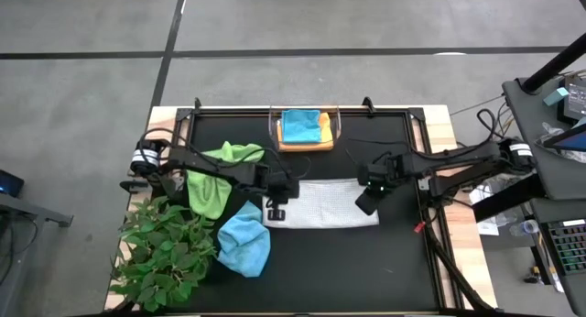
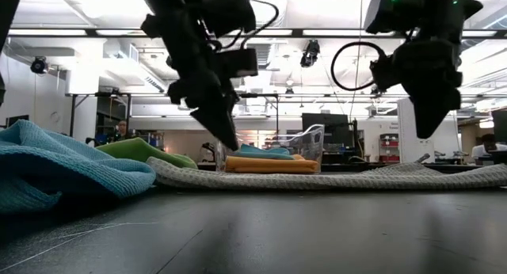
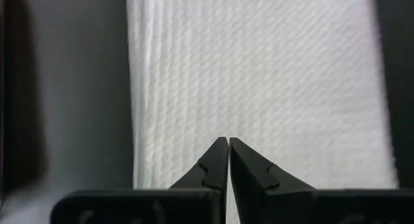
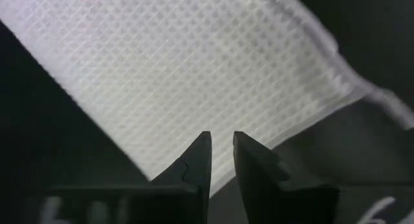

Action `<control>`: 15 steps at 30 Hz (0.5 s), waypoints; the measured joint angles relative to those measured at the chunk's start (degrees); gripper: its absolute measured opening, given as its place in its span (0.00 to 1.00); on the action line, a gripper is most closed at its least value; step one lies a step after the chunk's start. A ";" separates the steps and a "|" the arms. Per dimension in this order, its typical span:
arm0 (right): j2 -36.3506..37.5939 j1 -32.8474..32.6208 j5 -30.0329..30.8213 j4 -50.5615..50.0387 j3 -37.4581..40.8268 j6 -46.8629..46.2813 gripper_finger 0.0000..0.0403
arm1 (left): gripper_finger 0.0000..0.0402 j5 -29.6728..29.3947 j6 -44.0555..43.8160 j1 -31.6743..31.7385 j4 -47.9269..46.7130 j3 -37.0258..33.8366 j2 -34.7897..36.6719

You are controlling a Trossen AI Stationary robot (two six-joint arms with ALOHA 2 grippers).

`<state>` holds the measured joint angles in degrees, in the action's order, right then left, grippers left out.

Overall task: Fold microfiber towels
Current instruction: Fold the gray microfiber cloth

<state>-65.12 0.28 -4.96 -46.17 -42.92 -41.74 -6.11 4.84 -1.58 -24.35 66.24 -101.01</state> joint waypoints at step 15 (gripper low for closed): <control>-0.20 -6.17 0.50 -0.51 1.32 -16.88 0.36 | 0.00 -0.28 -0.78 -3.02 24.23 -6.23 -1.19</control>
<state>-65.32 -5.89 -4.46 -46.68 -41.59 -58.63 -6.39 4.07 -4.60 -0.12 60.01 -102.20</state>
